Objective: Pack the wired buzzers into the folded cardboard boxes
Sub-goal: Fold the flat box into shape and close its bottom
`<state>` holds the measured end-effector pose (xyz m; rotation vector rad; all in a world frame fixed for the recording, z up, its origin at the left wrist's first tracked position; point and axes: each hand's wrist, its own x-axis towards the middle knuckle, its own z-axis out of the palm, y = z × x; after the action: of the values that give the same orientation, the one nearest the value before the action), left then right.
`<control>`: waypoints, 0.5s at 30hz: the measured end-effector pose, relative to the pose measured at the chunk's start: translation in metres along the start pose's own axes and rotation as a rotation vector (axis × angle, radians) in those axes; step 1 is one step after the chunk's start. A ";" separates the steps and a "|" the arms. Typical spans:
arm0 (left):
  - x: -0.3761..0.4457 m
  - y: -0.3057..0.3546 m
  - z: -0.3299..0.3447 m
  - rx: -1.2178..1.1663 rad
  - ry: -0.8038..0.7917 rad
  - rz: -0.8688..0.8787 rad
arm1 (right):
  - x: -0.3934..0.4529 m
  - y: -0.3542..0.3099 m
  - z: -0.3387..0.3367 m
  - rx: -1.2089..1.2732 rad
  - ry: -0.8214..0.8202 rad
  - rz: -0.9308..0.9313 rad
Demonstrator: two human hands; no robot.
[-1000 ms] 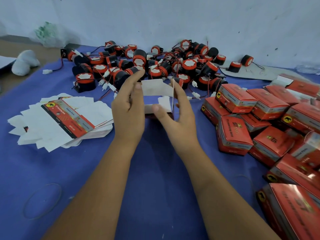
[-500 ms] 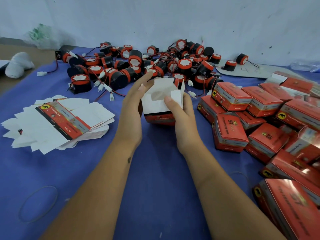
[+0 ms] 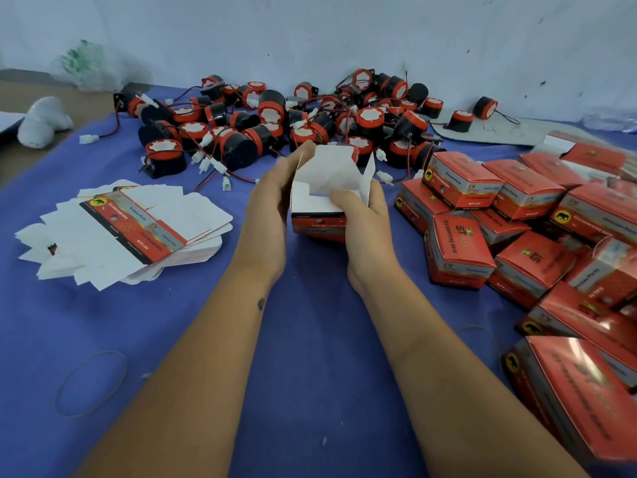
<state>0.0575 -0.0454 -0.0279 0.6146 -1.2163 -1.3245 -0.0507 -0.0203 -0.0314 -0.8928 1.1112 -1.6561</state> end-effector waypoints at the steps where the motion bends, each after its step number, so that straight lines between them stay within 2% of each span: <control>1: 0.000 0.000 0.000 -0.045 -0.008 -0.006 | 0.001 0.001 0.000 0.011 -0.003 0.011; 3: 0.000 0.002 0.000 -0.047 0.005 -0.004 | 0.001 0.001 0.001 0.028 -0.025 0.022; 10: -0.002 -0.003 0.005 0.167 0.066 0.012 | 0.000 0.004 0.002 0.000 -0.087 -0.019; 13: 0.000 -0.003 0.003 0.189 0.156 -0.023 | 0.001 0.001 0.001 0.157 -0.201 0.052; 15: 0.002 -0.002 0.001 0.163 0.190 -0.051 | 0.004 -0.003 0.000 0.259 -0.216 0.099</control>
<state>0.0550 -0.0476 -0.0290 0.8734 -1.1660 -1.1871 -0.0531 -0.0233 -0.0287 -0.8122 0.7621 -1.5394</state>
